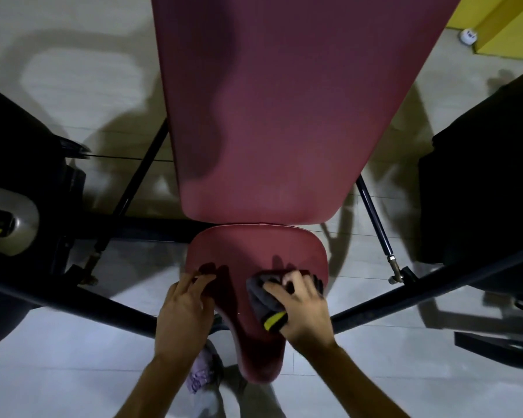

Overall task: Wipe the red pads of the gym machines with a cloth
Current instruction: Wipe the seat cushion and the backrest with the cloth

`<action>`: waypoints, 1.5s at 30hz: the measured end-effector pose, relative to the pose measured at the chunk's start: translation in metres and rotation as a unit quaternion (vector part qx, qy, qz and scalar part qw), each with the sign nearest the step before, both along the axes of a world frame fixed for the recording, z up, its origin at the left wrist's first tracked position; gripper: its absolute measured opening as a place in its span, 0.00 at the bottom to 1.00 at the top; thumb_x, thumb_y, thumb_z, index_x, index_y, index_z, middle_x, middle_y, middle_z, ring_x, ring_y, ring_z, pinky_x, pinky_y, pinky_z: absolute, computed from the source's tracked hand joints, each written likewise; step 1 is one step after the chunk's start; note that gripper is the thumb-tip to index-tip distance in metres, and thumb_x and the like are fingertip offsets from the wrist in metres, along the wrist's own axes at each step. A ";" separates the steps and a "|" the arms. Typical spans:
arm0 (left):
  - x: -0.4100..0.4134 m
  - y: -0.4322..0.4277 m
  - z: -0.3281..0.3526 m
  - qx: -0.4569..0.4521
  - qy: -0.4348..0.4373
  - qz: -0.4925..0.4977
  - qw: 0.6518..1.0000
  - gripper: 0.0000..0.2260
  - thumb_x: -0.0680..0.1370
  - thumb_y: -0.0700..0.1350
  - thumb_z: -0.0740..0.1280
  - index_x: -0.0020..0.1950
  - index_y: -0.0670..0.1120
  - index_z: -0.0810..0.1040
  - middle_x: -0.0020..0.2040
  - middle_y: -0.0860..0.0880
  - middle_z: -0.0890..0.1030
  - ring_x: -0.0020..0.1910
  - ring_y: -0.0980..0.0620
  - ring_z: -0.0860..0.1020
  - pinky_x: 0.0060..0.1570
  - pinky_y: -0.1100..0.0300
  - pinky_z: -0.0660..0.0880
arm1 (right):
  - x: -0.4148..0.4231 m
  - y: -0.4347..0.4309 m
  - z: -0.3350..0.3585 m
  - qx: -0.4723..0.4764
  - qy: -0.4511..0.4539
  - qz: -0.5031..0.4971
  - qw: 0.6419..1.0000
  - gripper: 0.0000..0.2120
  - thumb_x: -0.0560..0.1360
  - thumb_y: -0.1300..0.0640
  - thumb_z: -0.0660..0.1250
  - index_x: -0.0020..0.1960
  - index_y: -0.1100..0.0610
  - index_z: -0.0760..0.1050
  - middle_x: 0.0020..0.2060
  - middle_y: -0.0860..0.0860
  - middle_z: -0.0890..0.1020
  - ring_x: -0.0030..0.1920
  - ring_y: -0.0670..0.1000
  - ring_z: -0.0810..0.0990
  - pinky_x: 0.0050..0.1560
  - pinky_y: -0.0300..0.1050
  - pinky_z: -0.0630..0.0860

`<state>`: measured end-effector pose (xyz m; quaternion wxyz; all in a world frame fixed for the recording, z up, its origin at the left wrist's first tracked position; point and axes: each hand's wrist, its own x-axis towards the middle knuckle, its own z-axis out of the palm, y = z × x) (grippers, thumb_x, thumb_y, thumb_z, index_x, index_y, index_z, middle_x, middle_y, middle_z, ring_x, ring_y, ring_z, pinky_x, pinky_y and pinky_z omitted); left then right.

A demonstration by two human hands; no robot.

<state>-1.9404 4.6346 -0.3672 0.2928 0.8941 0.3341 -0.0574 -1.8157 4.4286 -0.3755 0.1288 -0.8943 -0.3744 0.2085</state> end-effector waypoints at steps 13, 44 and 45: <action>-0.013 0.014 -0.008 -0.036 -0.038 -0.061 0.997 0.27 0.73 0.35 0.73 0.69 0.53 0.78 0.67 0.51 0.77 0.58 0.44 0.78 0.51 0.52 0.81 | 0.035 0.107 -0.023 -0.048 -0.100 -0.182 0.977 0.32 0.61 0.60 0.77 0.63 0.44 0.75 0.59 0.54 0.74 0.56 0.61 0.73 0.49 0.58 0.75; -0.088 0.071 0.013 -0.042 -0.029 -0.011 0.999 0.18 0.79 0.36 0.68 0.68 0.48 0.77 0.66 0.48 0.79 0.56 0.49 0.81 0.54 0.52 0.82 | -0.058 0.058 0.014 -0.010 -0.067 0.190 0.979 0.17 0.68 0.51 0.61 0.55 0.41 0.77 0.58 0.51 0.74 0.57 0.56 0.69 0.56 0.56 0.69; -0.088 0.070 0.013 -0.042 -0.035 -0.015 0.998 0.18 0.79 0.36 0.68 0.68 0.48 0.77 0.66 0.48 0.79 0.57 0.49 0.80 0.55 0.52 0.82 | -0.059 0.054 0.015 -0.008 -0.070 0.185 0.980 0.18 0.68 0.52 0.61 0.56 0.40 0.77 0.58 0.51 0.74 0.57 0.56 0.69 0.56 0.56 0.68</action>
